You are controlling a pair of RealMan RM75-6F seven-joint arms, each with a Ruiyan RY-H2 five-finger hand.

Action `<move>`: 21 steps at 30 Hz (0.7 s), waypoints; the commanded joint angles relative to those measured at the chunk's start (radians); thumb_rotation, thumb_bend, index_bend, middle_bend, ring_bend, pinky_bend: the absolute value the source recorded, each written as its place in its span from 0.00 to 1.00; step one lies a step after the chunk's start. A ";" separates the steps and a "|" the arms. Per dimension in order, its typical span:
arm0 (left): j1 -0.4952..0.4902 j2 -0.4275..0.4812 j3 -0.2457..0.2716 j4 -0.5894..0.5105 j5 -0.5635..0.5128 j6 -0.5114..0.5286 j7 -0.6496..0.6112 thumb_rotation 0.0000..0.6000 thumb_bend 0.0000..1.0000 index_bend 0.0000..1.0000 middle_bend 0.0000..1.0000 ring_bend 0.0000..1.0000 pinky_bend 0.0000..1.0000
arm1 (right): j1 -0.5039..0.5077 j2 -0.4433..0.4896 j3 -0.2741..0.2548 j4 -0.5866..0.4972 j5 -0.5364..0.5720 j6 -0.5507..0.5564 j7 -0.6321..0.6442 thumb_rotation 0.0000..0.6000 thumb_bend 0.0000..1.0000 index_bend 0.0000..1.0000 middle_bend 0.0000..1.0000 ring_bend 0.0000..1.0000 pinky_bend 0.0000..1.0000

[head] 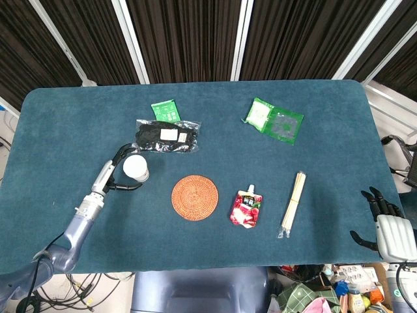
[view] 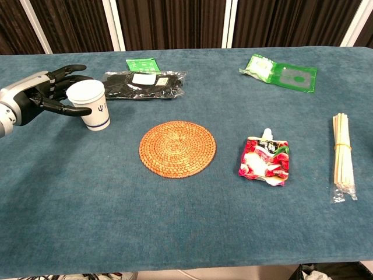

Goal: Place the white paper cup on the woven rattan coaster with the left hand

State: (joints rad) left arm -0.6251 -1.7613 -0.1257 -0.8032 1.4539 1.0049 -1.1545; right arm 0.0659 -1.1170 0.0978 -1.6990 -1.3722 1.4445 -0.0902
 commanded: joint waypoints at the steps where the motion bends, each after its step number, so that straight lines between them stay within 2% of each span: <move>1: -0.003 0.000 0.001 0.002 0.003 0.000 0.003 1.00 0.05 0.01 0.11 0.00 0.06 | 0.000 0.001 0.001 0.001 0.002 -0.001 0.001 1.00 0.10 0.13 0.04 0.18 0.19; 10: -0.004 0.005 0.003 -0.015 0.017 0.031 0.005 1.00 0.05 0.01 0.11 0.00 0.05 | 0.002 0.003 0.000 0.002 -0.004 -0.001 0.003 1.00 0.10 0.13 0.04 0.18 0.19; 21: 0.002 0.008 0.003 -0.016 -0.004 0.008 0.025 1.00 0.05 0.01 0.11 0.00 0.05 | -0.003 0.009 -0.002 0.004 -0.006 0.003 0.013 1.00 0.10 0.13 0.04 0.18 0.19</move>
State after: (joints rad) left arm -0.6228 -1.7543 -0.1234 -0.8196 1.4508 1.0166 -1.1312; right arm 0.0632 -1.1079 0.0961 -1.6959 -1.3773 1.4473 -0.0775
